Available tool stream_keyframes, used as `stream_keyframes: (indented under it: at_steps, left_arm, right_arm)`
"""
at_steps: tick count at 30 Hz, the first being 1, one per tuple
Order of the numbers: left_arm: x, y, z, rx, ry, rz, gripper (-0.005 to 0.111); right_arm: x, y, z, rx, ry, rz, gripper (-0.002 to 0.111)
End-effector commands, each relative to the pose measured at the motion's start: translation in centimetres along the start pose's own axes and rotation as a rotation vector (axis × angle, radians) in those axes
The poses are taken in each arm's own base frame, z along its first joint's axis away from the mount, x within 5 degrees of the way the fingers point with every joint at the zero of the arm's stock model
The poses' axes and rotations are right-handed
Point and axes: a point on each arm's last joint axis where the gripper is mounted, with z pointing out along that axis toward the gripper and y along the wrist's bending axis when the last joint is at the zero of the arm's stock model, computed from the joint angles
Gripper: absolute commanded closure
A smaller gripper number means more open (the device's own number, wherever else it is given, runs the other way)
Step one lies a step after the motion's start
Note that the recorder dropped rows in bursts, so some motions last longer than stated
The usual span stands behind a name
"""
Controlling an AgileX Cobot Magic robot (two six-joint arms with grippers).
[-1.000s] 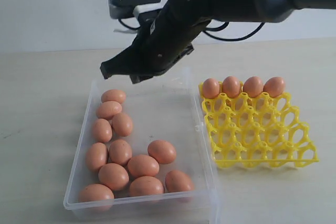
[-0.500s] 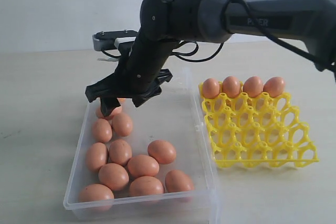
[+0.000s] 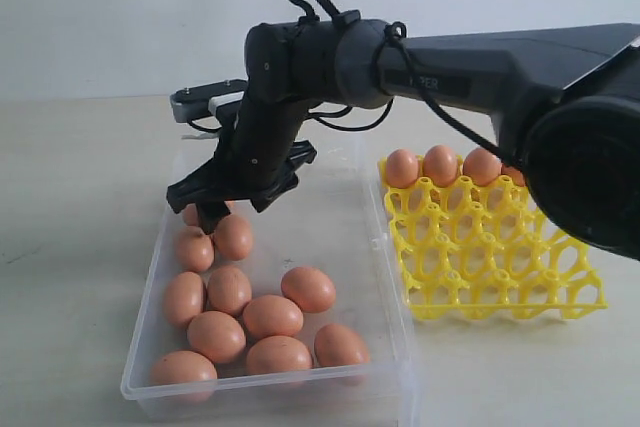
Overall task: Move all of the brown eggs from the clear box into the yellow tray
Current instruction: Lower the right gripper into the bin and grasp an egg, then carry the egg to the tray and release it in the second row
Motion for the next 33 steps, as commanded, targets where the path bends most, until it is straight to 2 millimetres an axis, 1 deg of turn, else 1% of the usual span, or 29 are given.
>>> stream_keyframes:
  at_steps: [1, 4, 5, 6, 8, 11, 12, 15, 17, 19, 22, 24, 25, 27, 28, 31, 33]
  left_arm:
    - [-0.2, 0.0, -0.1, 0.000, -0.017, -0.004, 0.107]
    - [-0.2, 0.0, -0.1, 0.000, -0.017, -0.004, 0.107]
    - [-0.2, 0.0, -0.1, 0.000, -0.017, -0.004, 0.107]
    - [-0.2, 0.0, -0.1, 0.000, -0.017, -0.004, 0.107]
    - [-0.2, 0.0, -0.1, 0.000, -0.017, -0.004, 0.107]
    - [-0.2, 0.0, -0.1, 0.000, -0.017, -0.004, 0.107]
    - [-0.2, 0.0, -0.1, 0.000, -0.017, -0.004, 0.107]
    - [-0.2, 0.0, -0.1, 0.000, -0.017, -0.004, 0.107]
    - [-0.2, 0.0, -0.1, 0.000, -0.017, -0.004, 0.107]
    - [-0.2, 0.0, -0.1, 0.000, -0.017, -0.004, 0.107]
    - [-0.2, 0.0, -0.1, 0.000, -0.017, -0.004, 0.107]
    - [-0.2, 0.0, -0.1, 0.000, -0.017, -0.004, 0.107]
    - [-0.2, 0.0, -0.1, 0.000, -0.017, -0.004, 0.107]
    - [-0.2, 0.0, -0.1, 0.000, -0.017, -0.004, 0.107]
    - [-0.2, 0.0, -0.1, 0.000, -0.017, -0.004, 0.107]
    - [-0.2, 0.0, -0.1, 0.000, -0.017, -0.004, 0.107]
    - [-0.2, 0.0, -0.1, 0.000, -0.017, -0.004, 0.107]
  right_arm:
    - [0.3, 0.0, 1.1, -0.001, 0.039, -0.010, 0.045]
    - [0.7, -0.1, 1.7, -0.001, 0.074, -0.008, 0.046]
    - [0.8, -0.1, 1.8, -0.001, 0.076, -0.010, 0.049]
    - [0.8, -0.1, 1.8, -0.001, 0.076, -0.010, 0.054]
    - [0.8, -0.1, 1.8, -0.001, 0.076, -0.010, 0.072]
    - [0.6, -0.1, 1.4, -0.002, 0.067, -0.012, 0.104]
    - [0.4, 0.0, 0.9, -0.001, 0.052, -0.015, 0.108]
    - [-0.5, -0.1, -1.6, 0.004, -0.025, -0.014, 0.108]
    - [-0.8, -0.7, -3.4, 0.028, -0.100, -0.017, 0.108]
    - [-0.6, -1.6, -5.3, 0.071, -0.184, -0.009, 0.108]
    - [0.5, -3.1, -8.7, 0.125, -0.341, 0.006, 0.108]
    - [2.2, -4.2, -10.2, 0.141, -0.441, 0.039, 0.108]
    - [3.3, -4.8, -10.3, 0.151, -0.461, 0.049, 0.108]
    - [5.5, -6.0, -11.3, 0.172, -0.537, 0.079, 0.108]
    - [6.3, -6.5, -11.6, 0.184, -0.571, 0.088, 0.108]
    - [9.2, -8.3, -11.7, 0.216, -0.610, 0.143, 0.108]
    - [11.0, -9.4, -11.3, 0.236, -0.616, 0.192, 0.108]
